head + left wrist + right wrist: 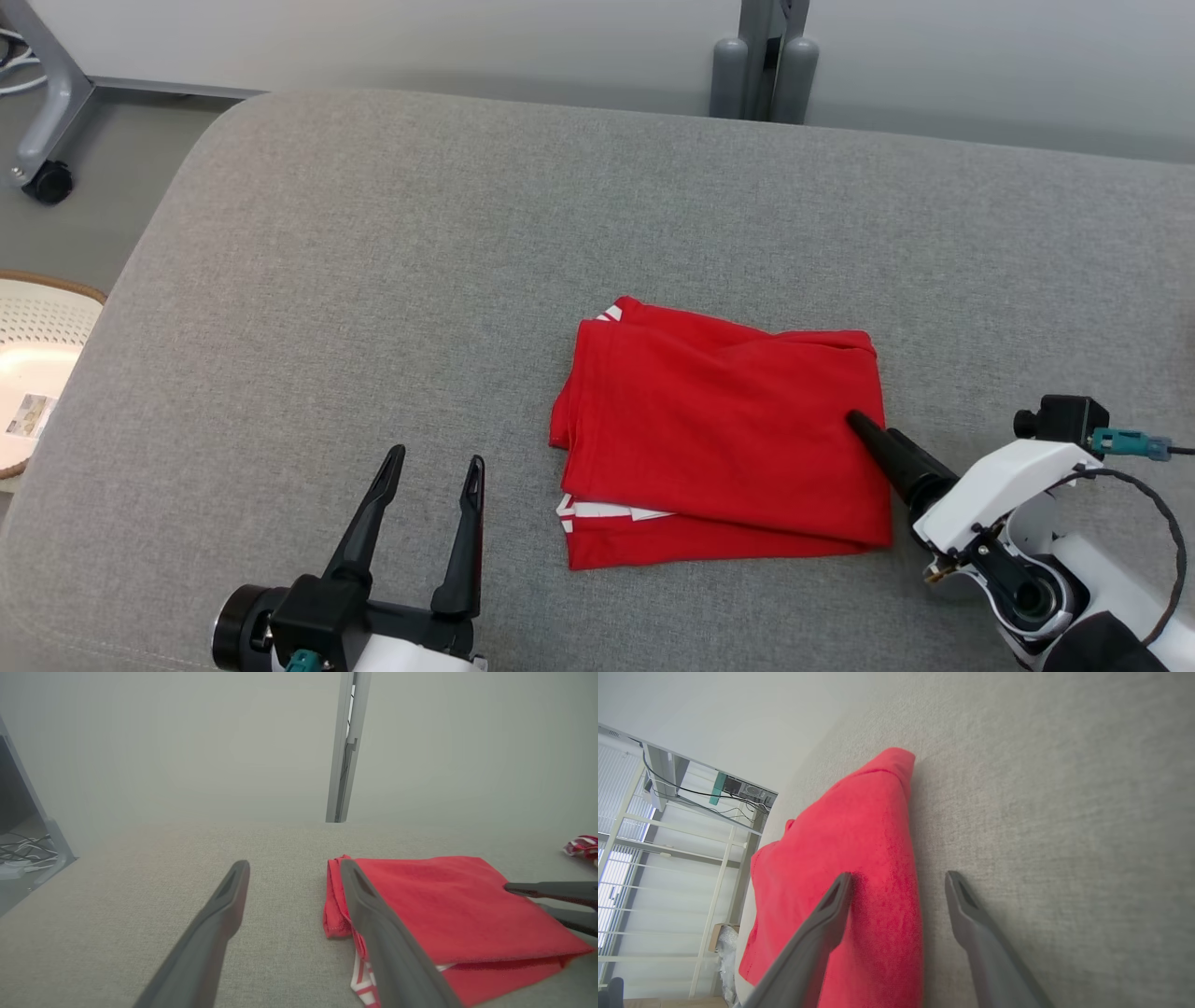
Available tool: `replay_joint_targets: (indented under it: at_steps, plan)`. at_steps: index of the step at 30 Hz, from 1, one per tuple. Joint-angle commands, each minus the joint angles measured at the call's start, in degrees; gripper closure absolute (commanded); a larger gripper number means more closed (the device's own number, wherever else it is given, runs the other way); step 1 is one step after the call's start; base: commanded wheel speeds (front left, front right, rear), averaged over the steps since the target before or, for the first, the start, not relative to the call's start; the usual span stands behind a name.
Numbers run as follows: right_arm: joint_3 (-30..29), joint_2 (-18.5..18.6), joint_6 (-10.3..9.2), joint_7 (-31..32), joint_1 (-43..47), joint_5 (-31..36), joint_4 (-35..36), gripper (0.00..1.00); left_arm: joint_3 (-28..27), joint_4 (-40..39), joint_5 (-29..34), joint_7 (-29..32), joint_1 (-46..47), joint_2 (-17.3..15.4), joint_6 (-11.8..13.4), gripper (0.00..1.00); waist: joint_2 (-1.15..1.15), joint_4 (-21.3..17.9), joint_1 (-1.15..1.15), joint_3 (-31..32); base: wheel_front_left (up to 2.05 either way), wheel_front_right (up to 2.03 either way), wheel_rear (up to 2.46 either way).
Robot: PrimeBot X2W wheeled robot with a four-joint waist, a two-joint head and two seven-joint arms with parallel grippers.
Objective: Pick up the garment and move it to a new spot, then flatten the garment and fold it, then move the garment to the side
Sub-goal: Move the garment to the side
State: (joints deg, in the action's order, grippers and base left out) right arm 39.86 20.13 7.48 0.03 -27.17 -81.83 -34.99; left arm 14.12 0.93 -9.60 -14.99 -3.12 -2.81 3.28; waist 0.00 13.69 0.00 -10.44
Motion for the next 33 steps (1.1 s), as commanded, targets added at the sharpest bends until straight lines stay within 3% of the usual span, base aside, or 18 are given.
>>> replay_joint_targets:
  at_steps: [1,2,3,6,18,33]
  plan:
    - [1.2,-0.1,0.02,0.2,-0.3,-0.3,-0.8,0.20,0.2,-0.1,-0.2,-0.2,1.1,-0.2,0.4,0.00,0.00,0.6,0.00,-0.9,0.00,0.00,0.00]
    - [2.0,-0.1,0.02,0.3,-0.4,0.0,-0.9,0.50,0.2,0.0,-0.3,-0.2,1.3,-0.2,0.4,0.00,0.00,0.7,0.00,-1.0,0.00,0.00,0.00]
    - [2.8,0.0,0.02,0.4,-0.4,0.4,-1.0,0.58,0.3,0.0,-0.4,-0.2,1.4,-0.2,0.5,0.00,0.00,0.8,0.00,-1.2,0.00,0.00,0.00]
    - [4.4,0.5,0.01,-0.7,-0.7,1.0,-1.1,1.00,0.5,0.1,-0.5,-0.2,1.6,-0.2,0.7,0.00,0.00,1.0,0.00,-1.5,0.00,0.00,0.00]
    - [10.2,3.8,-0.01,-10.5,-3.4,6.6,-0.1,1.00,0.2,0.2,0.1,-0.2,1.4,-0.2,0.7,0.00,0.00,-1.8,0.00,-1.1,0.00,0.00,0.00]
    - [13.7,3.4,0.00,-15.4,-10.9,15.9,2.0,1.00,-0.9,-0.5,2.3,-0.2,2.7,-0.2,-0.9,0.00,0.00,-12.6,0.00,-1.3,0.00,0.00,0.00]
